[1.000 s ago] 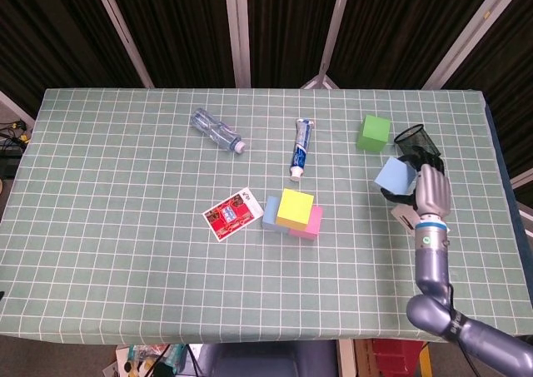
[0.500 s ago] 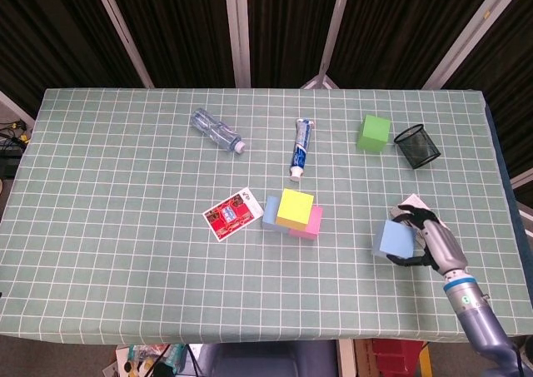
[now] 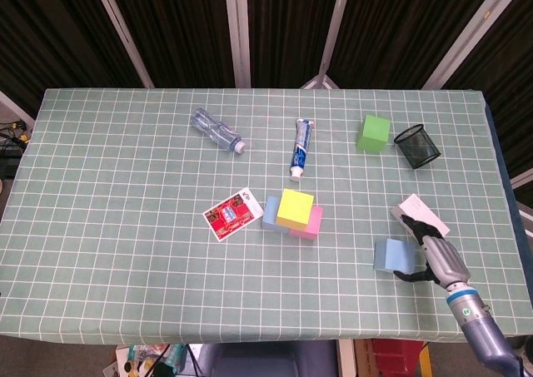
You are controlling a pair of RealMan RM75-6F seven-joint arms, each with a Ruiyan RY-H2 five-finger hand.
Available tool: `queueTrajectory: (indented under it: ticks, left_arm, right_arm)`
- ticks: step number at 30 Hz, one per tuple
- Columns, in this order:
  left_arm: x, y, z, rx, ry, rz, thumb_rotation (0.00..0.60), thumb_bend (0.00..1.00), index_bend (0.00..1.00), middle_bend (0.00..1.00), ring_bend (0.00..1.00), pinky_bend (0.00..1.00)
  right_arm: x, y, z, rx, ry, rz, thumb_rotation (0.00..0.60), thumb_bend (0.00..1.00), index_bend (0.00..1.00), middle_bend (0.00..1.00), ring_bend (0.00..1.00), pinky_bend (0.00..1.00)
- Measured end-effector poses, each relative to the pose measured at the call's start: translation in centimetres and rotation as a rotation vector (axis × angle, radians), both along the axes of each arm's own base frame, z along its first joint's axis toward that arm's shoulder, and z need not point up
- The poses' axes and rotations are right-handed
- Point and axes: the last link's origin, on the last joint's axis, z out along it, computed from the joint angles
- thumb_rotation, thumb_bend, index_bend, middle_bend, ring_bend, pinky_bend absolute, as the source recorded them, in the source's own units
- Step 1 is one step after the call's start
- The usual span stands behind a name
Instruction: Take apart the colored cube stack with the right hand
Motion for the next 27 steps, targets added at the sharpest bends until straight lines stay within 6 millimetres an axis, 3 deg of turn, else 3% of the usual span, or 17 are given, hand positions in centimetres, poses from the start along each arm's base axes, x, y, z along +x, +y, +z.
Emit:
queueTrajectory:
  ticks: [6, 13, 17, 27]
  left_arm:
    - [0.0, 0.0, -0.1, -0.004, 0.003, 0.002, 0.6, 0.18, 0.07, 0.0, 0.0, 0.0]
    - [0.0, 0.0, -0.1, -0.008, 0.008, 0.005, 0.6, 0.18, 0.07, 0.0, 0.0, 0.0]
    - [0.0, 0.0, -0.2, -0.014, 0.01, 0.006, 0.6, 0.18, 0.07, 0.0, 0.0, 0.0]
    - [-0.1, 0.0, 0.1, -0.004, 0.0, 0.011, 0.6, 0.18, 0.07, 0.0, 0.0, 0.0]
  right_arm:
    - [0.4, 0.2, 0.5, -0.02, 0.062, -0.015, 0.6, 0.18, 0.0, 0.06, 0.0, 0.0]
    - [3.0, 0.2, 0.6, -0.053, -0.044, 0.047, 0.6, 0.18, 0.0, 0.06, 0.0, 0.0]
    - [5.4, -0.3, -0.2, -0.049, -0.161, 0.091, 0.6, 0.18, 0.0, 0.06, 0.0, 0.0]
    - [8.4, -3.0, -3.5, -0.033, -0.232, 0.03, 0.6, 0.18, 0.0, 0.06, 0.0, 0.0]
